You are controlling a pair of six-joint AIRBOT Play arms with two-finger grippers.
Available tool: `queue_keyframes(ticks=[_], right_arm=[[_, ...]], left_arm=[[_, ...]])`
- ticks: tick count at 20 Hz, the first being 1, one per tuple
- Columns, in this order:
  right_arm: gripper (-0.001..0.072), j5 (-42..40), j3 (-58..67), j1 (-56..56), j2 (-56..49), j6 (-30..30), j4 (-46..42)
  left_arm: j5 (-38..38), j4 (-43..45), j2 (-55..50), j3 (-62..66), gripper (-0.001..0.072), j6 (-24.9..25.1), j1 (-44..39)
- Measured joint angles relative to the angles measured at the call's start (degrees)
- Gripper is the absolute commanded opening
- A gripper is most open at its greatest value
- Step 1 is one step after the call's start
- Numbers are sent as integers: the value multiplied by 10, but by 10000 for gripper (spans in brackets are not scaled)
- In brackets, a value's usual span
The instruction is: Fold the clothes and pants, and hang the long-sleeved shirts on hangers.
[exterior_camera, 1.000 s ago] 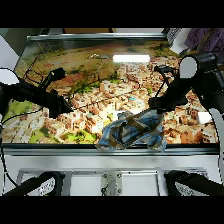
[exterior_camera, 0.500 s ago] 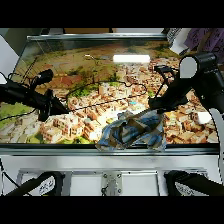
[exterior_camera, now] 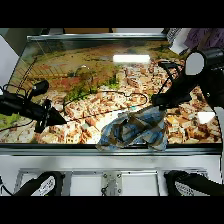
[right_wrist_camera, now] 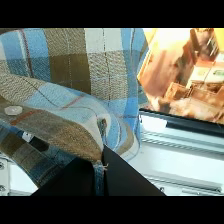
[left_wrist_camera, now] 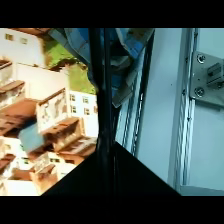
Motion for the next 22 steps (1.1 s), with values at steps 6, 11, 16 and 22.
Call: queue_keyframes(ticks=[6,11,16,22], right_arm=[[18,0,22,-11,0,9,0],[18,0,45,-12,0,13,1],[17,1,67,-12,0,13,12],[17,1,97,-12,-1,11,34]], left_arm=[[40,0,57,-100,12,19,0],[69,0,32,-107,12,22,-42],[101,0,-46,-52,12,23,-111],[117,-6,-116,-10,11,37,-173]])
